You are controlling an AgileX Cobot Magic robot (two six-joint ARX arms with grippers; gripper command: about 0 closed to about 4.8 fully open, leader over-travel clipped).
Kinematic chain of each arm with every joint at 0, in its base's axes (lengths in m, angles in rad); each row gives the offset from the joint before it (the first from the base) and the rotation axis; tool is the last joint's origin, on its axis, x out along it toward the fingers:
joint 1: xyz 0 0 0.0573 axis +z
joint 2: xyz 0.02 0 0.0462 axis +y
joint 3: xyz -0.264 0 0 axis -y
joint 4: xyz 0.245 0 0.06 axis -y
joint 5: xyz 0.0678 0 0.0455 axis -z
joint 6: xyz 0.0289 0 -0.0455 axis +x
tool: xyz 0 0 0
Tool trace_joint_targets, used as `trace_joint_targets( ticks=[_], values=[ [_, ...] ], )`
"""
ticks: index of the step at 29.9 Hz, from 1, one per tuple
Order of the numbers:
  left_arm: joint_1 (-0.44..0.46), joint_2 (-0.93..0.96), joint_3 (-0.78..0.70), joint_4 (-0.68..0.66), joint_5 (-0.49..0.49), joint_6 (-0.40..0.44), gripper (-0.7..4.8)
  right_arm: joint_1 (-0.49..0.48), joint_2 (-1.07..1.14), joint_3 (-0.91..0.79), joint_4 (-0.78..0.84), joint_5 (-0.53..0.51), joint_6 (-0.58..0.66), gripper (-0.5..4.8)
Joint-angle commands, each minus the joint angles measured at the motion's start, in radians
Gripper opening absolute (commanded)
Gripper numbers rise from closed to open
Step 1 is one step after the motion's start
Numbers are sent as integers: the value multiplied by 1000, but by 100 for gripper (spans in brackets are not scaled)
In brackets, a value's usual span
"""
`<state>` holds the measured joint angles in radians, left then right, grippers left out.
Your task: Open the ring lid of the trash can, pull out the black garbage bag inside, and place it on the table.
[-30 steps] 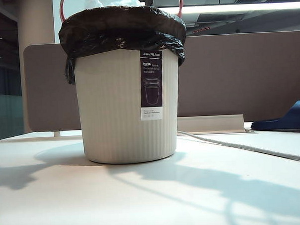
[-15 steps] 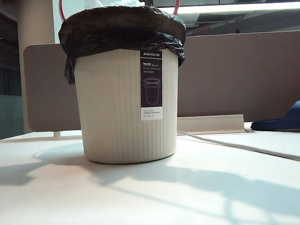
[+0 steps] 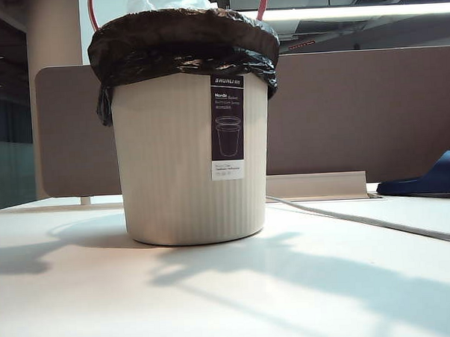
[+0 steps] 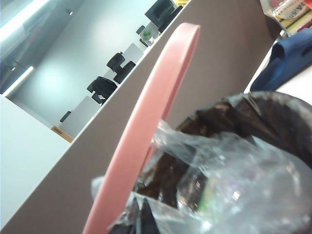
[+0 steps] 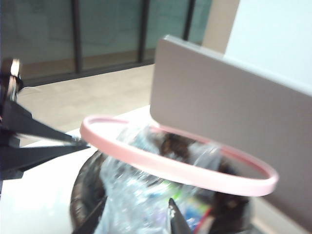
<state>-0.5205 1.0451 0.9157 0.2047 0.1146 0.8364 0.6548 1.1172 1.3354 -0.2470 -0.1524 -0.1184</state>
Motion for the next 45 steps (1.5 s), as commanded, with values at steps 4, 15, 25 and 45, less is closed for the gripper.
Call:
trace_joint_targets(
  ticks=[4,15,25,45],
  values=[
    [2,43,78,9,-6,-71,-6,1,47,188,-259,55,-150,149],
    [91,155,231,-61,3,-70,-6,3,130,288,-362,51,-158,149],
    [237,191,320,-74,109,-141,-6,22,164,292,-312,47,-216,148],
    [317,368,469,-85,143,-164,-6,38,325,432,-237,19,-188,147]
  ],
)
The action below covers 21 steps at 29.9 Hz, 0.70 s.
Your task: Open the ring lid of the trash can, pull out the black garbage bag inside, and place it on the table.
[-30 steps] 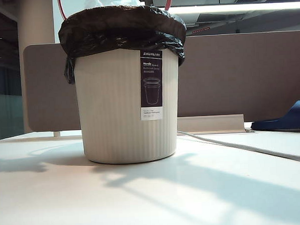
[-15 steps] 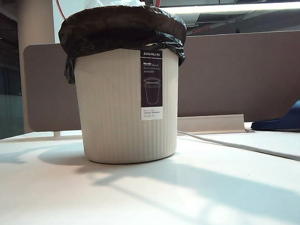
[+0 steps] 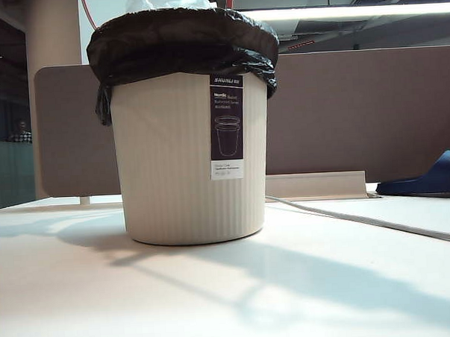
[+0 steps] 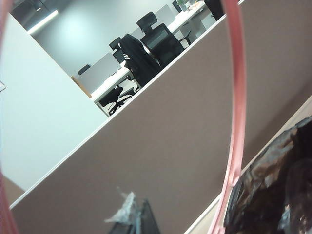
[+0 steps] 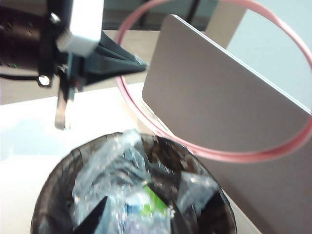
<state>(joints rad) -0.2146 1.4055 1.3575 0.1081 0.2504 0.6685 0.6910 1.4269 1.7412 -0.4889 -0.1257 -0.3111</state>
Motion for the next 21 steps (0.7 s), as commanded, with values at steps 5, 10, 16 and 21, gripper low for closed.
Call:
trace_joint_targets(
  ticks=[5,10,16,21],
  values=[
    [39,20,77,12,10,4,-6,1,50,55,-4,-11,4,147],
    [77,31,121,10,14,-50,-6,1,68,59,-4,-10,5,147],
    [101,50,138,12,16,-83,-6,1,71,60,-1,-10,4,147],
    [116,54,139,12,15,-100,-6,1,71,61,-1,-10,4,147]
  ],
)
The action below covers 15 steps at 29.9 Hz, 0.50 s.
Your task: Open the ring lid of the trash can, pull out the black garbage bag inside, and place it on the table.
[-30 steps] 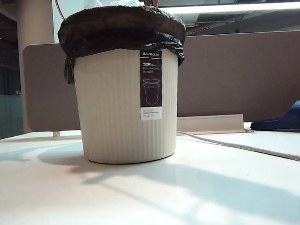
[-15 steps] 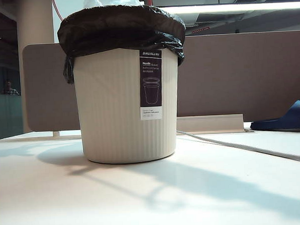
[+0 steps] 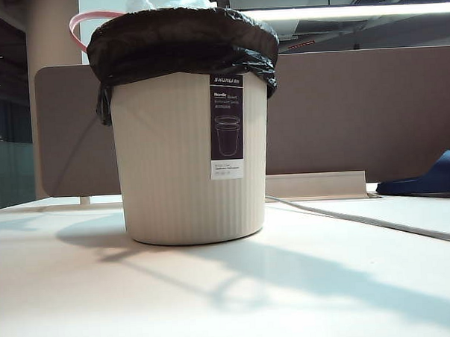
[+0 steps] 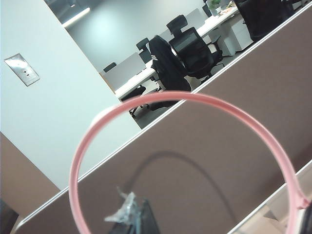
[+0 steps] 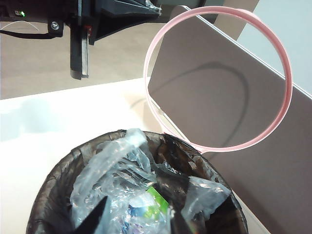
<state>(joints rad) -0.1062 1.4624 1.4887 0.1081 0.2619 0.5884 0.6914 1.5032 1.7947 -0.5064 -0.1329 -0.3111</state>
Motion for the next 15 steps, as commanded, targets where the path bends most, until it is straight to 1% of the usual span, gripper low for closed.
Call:
trace_joint_targets(
  ticks=[1,7,12,15],
  values=[
    [11,-3,8,12,4,-26,-6,0,-5,7,16,-3,4,147],
    [30,-1,7,9,4,-76,-6,0,-5,7,17,-3,4,148],
    [30,-3,15,-8,17,-189,-6,0,-5,7,17,2,3,148],
    [27,-5,42,-73,43,-266,-6,-1,-5,7,13,5,3,148]
  ],
)
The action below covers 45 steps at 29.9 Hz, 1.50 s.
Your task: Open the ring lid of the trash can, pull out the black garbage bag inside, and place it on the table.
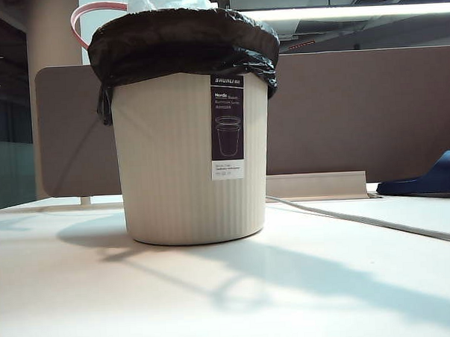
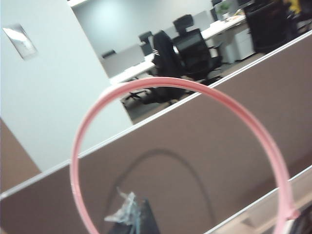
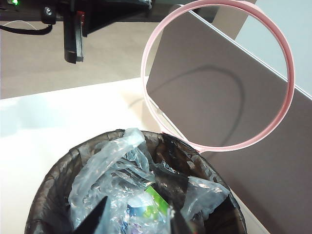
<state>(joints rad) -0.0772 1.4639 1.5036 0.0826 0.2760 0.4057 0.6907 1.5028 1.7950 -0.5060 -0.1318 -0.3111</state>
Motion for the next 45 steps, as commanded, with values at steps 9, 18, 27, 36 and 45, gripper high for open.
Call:
trace_joint_targets(
  ticks=[9,18,27,36,45],
  values=[
    [-2,-80,129,-370,132,-308,60,-25,-6,7,0,74,34,148],
    [-2,-235,187,-821,134,-334,59,-87,-7,7,-31,56,129,148],
    [-2,-353,151,-998,328,-336,60,-92,-14,6,-79,-14,129,148],
    [-2,-483,-58,-1001,398,-368,60,-91,-61,6,-120,-54,132,148],
    [-2,-592,-304,-916,399,-438,60,-90,-86,6,-188,-156,123,148]
  ],
)
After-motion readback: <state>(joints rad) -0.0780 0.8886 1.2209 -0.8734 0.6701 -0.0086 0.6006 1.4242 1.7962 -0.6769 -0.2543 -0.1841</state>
